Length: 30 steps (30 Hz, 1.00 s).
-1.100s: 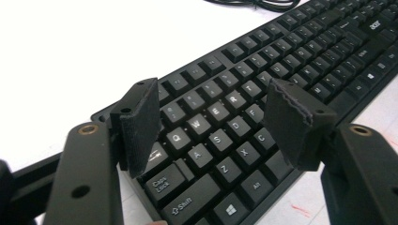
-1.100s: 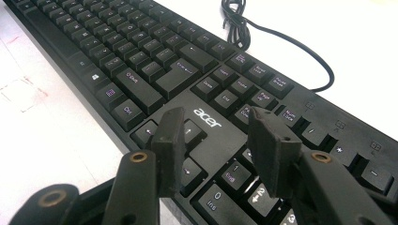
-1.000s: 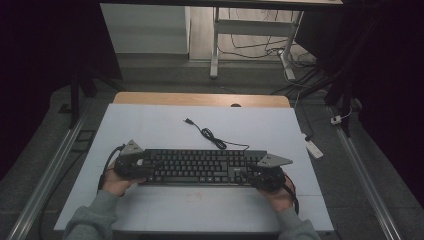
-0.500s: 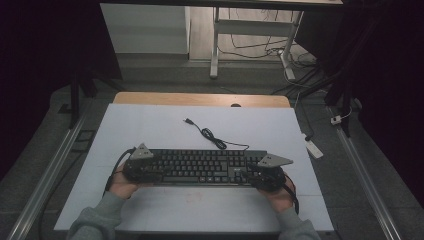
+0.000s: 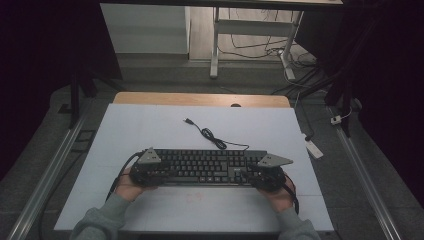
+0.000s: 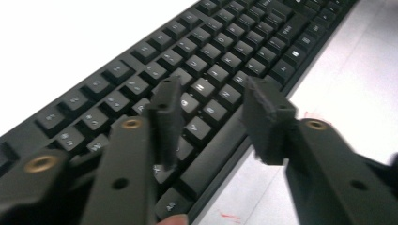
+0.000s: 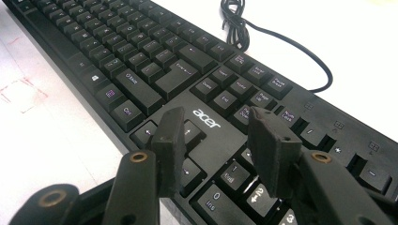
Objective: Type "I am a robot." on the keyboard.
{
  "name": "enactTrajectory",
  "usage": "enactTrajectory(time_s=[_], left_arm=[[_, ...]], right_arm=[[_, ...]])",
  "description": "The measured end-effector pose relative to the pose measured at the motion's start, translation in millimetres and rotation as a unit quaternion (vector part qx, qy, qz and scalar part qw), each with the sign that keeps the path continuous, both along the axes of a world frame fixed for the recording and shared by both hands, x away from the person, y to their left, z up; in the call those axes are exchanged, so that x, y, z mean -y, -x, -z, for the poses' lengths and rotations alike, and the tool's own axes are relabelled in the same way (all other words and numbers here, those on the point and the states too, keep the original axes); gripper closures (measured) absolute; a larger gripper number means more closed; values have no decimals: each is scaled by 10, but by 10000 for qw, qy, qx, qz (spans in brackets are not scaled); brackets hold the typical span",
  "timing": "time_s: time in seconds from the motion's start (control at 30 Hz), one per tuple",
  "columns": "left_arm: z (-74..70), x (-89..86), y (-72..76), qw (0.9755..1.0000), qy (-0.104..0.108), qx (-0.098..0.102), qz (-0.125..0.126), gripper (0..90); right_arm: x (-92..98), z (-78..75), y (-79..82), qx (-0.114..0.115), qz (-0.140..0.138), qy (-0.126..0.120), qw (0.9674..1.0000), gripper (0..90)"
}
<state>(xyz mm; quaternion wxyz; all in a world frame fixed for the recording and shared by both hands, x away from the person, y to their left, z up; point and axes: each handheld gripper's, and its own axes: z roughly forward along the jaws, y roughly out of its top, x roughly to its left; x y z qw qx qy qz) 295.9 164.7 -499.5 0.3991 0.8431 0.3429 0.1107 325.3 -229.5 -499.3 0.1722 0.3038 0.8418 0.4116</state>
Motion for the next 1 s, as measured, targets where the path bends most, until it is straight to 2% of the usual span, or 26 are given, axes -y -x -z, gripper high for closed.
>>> enactTrajectory(time_s=[0.23, 0.5, 1.0], left_arm=[[55, 76, -7, 9997, -134, -123, 155, 887], [136, 139, -24, 9991, -285, -245, 211, 892], [207, 193, -48, 9983, -426, -311, 231, 892]], right_arm=[[-6, 3, 3, -2, -13, -29, 10000, 567], [-5, 4, 1, 3, -14, -27, 10000, 567], [-7, 2, 4, 2, -10, -20, 10000, 567]])
